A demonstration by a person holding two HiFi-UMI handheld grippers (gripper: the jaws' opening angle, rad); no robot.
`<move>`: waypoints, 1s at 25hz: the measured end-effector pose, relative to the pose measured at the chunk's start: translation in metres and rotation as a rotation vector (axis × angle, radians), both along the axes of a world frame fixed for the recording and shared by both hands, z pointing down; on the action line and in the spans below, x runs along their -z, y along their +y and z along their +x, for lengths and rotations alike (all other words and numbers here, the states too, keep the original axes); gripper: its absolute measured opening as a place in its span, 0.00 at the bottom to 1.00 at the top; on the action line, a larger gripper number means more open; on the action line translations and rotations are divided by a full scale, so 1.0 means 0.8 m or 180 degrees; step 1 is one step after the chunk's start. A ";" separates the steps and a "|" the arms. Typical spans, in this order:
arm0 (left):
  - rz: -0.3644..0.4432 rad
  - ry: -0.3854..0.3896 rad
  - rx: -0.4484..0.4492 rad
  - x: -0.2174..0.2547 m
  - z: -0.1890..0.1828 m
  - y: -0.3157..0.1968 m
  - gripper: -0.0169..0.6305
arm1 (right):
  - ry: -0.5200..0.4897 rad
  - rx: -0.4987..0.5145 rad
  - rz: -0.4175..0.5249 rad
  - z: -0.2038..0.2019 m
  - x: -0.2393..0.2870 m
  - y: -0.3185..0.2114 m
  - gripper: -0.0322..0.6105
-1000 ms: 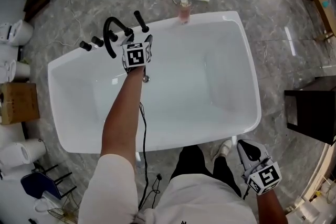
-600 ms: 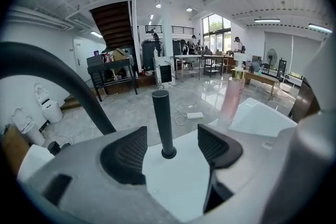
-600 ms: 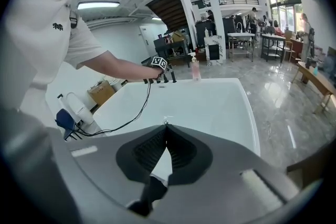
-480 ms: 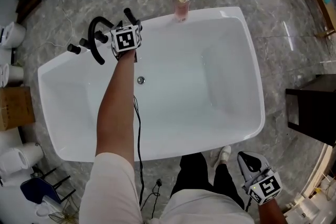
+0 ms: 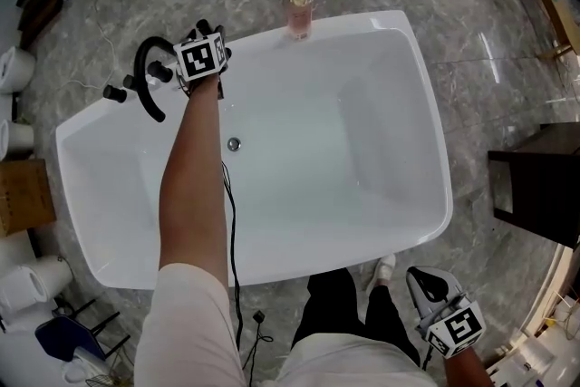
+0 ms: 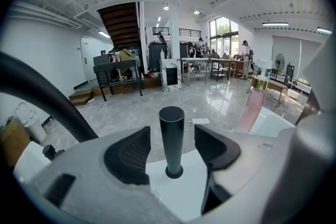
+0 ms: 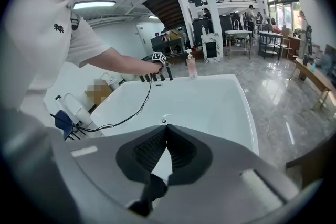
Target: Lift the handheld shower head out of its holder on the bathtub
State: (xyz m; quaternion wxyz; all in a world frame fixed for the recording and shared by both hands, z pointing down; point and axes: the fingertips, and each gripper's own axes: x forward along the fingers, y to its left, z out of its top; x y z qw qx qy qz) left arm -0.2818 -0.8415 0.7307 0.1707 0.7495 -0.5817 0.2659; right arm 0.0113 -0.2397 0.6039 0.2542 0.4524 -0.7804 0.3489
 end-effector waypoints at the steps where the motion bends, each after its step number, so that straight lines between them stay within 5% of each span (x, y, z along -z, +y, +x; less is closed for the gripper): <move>1: -0.0010 0.0005 0.0009 -0.002 0.000 0.000 0.44 | 0.0005 -0.0015 0.0001 0.002 0.000 0.001 0.07; 7: -0.0062 -0.0009 0.0051 -0.007 -0.003 -0.008 0.25 | 0.0005 -0.0039 -0.0020 0.002 -0.007 0.005 0.07; 13: -0.0100 -0.0002 0.0100 -0.003 -0.003 0.002 0.24 | -0.0004 -0.0001 -0.0028 -0.007 -0.008 0.016 0.07; 25: 0.0235 -0.0038 0.0007 0.065 0.002 0.033 0.24 | -0.0071 0.0051 0.0095 -0.019 0.013 0.026 0.07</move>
